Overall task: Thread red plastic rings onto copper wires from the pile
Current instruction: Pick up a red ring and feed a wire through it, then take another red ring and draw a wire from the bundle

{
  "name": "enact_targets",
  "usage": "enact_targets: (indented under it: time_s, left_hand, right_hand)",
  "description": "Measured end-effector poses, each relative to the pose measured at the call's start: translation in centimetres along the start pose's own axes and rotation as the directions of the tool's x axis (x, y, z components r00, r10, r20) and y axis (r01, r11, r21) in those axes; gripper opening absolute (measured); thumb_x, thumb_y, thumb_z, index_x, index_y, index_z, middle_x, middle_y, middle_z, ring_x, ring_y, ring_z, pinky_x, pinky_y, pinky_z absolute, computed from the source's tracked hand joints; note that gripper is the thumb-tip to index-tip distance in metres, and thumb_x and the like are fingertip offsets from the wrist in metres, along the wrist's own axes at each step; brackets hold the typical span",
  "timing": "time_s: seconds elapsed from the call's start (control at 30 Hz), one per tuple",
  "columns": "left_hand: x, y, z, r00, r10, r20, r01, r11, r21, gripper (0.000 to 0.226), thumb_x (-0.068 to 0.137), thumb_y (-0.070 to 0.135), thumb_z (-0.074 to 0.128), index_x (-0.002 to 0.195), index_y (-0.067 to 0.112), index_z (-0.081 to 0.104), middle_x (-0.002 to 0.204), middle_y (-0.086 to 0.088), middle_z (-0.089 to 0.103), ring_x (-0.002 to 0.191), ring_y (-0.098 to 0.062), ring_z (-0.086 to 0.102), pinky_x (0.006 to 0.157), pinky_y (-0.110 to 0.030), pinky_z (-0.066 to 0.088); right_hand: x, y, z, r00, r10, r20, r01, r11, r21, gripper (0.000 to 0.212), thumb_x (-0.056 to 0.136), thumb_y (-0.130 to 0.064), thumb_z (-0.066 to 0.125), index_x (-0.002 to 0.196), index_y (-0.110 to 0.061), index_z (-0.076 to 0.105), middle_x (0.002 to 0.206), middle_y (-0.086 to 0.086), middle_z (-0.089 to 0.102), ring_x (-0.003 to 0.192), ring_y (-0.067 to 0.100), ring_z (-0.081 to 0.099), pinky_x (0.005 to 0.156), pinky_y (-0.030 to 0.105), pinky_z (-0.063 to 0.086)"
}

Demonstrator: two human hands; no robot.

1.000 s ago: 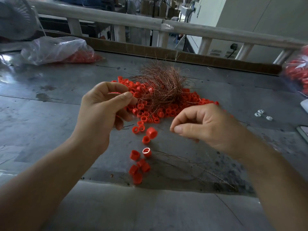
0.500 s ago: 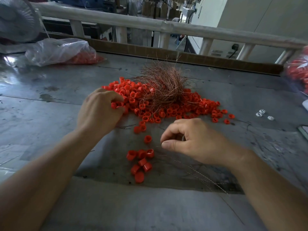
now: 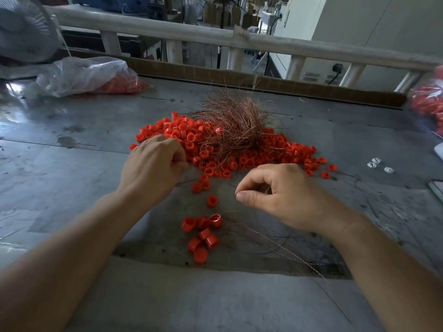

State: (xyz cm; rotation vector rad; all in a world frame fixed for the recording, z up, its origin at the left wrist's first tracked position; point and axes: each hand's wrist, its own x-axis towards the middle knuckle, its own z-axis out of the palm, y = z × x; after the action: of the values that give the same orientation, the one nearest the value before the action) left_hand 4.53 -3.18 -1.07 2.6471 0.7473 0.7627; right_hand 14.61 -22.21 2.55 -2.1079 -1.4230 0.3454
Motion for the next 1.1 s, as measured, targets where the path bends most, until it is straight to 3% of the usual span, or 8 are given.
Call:
enact_targets:
  time_s: [0.1, 0.17, 0.23, 0.33, 0.47, 0.67, 0.93, 1.1]
  left_hand:
    - [-0.2, 0.4, -0.1, 1.000, 0.015, -0.020, -0.016, 0.999, -0.048, 0.014, 0.080, 0.012, 0.066, 0.073, 0.016, 0.055, 0.075, 0.005, 0.050, 0.073, -0.019, 0.048, 0.061, -0.028, 0.030]
    - [-0.5, 0.9, -0.3, 0.997, -0.005, -0.071, -0.006, 0.989, -0.150, 0.012, 0.082, 0.011, 0.064, 0.078, 0.015, 0.054, 0.071, 0.012, 0.051, 0.069, -0.012, 0.052, 0.058, -0.017, 0.035]
    - [-1.0, 1.7, -0.8, 0.992, -0.026, -0.127, -0.013, 0.955, -0.296, 0.016, 0.082, 0.013, 0.065, 0.088, 0.020, 0.052, 0.076, 0.020, 0.051, 0.070, 0.004, 0.052, 0.062, -0.002, 0.036]
    - [-1.8, 2.9, -1.4, 0.981, 0.093, -0.171, -0.152, 0.916, -0.372, 0.018, 0.082, 0.013, 0.067, 0.098, 0.019, 0.060, 0.081, 0.023, 0.054, 0.077, 0.018, 0.051, 0.067, 0.003, 0.035]
    - [-2.8, 4.1, -1.5, 0.949, 0.273, -0.156, -0.312, 0.885, -0.346, 0.018, 0.076, 0.018, 0.063, 0.092, 0.011, 0.068, 0.084, 0.029, 0.051, 0.076, 0.015, 0.049, 0.071, -0.001, 0.037]
    - [-3.1, 4.2, -1.3, 0.933, 0.346, -0.100, -0.360, 0.879, -0.313, 0.019, 0.075, 0.018, 0.063, 0.091, 0.008, 0.068, 0.085, 0.019, 0.054, 0.079, 0.008, 0.046, 0.076, -0.001, 0.037]
    - [-3.0, 4.4, -1.4, 0.925, 0.371, -0.078, -0.376, 0.870, -0.318, 0.020, 0.075, 0.017, 0.064, 0.092, 0.008, 0.068, 0.085, 0.021, 0.052, 0.080, 0.008, 0.047, 0.075, 0.002, 0.037]
    - [-3.0, 4.3, -1.3, 0.935, 0.345, -0.079, -0.349, 0.859, -0.374, 0.032, 0.075, 0.021, 0.064, 0.105, 0.010, 0.066, 0.093, 0.032, 0.048, 0.084, 0.026, 0.045, 0.078, 0.001, 0.037]
  right_hand:
    - [0.3, 0.7, -0.3, 0.994, 0.038, -0.104, -0.042, 0.998, -0.036, 0.006, 0.081, -0.030, 0.065, 0.077, -0.026, 0.068, 0.072, -0.014, 0.063, 0.073, -0.003, 0.056, 0.064, 0.009, 0.045]
    - [0.6, 1.4, -0.6, 0.962, 0.061, -0.268, -0.073, 0.997, -0.034, 0.005, 0.079, -0.026, 0.068, 0.074, -0.026, 0.067, 0.067, -0.016, 0.060, 0.068, -0.002, 0.055, 0.059, 0.007, 0.040]
    - [1.0, 2.4, -1.1, 0.877, 0.079, -0.474, -0.096, 0.995, -0.013, 0.011, 0.076, -0.021, 0.071, 0.076, -0.026, 0.061, 0.067, -0.014, 0.056, 0.059, 0.001, 0.052, 0.056, 0.007, 0.037]
    - [1.5, 4.2, -1.9, 0.755, 0.116, -0.646, -0.167, 0.986, -0.018, 0.023, 0.075, -0.016, 0.073, 0.091, -0.022, 0.058, 0.078, -0.006, 0.053, 0.064, 0.006, 0.048, 0.066, 0.018, 0.041]
    - [2.1, 6.0, -1.8, 0.791, 0.196, -0.580, -0.260, 0.965, -0.028, 0.031, 0.077, -0.018, 0.072, 0.107, -0.017, 0.064, 0.092, -0.002, 0.055, 0.071, 0.006, 0.049, 0.073, 0.017, 0.037]
    - [2.5, 6.0, -1.4, 0.777, 0.130, -0.616, -0.180, 0.983, -0.019, 0.008, 0.081, -0.014, 0.068, 0.087, -0.014, 0.073, 0.080, -0.006, 0.060, 0.070, 0.001, 0.051, 0.065, -0.003, 0.032]
    - [1.9, 4.3, -1.5, 0.634, 0.046, -0.772, 0.042, 0.995, 0.093, 0.012, 0.081, -0.012, 0.064, 0.082, -0.024, 0.066, 0.072, -0.018, 0.058, 0.065, 0.003, 0.056, 0.064, 0.013, 0.044]
    - [1.4, 3.3, -1.1, 0.635, -0.033, -0.772, 0.181, 0.978, 0.107, 0.004, 0.086, -0.012, 0.057, 0.087, -0.015, 0.059, 0.080, -0.001, 0.064, 0.076, 0.013, 0.062, 0.071, 0.022, 0.049]
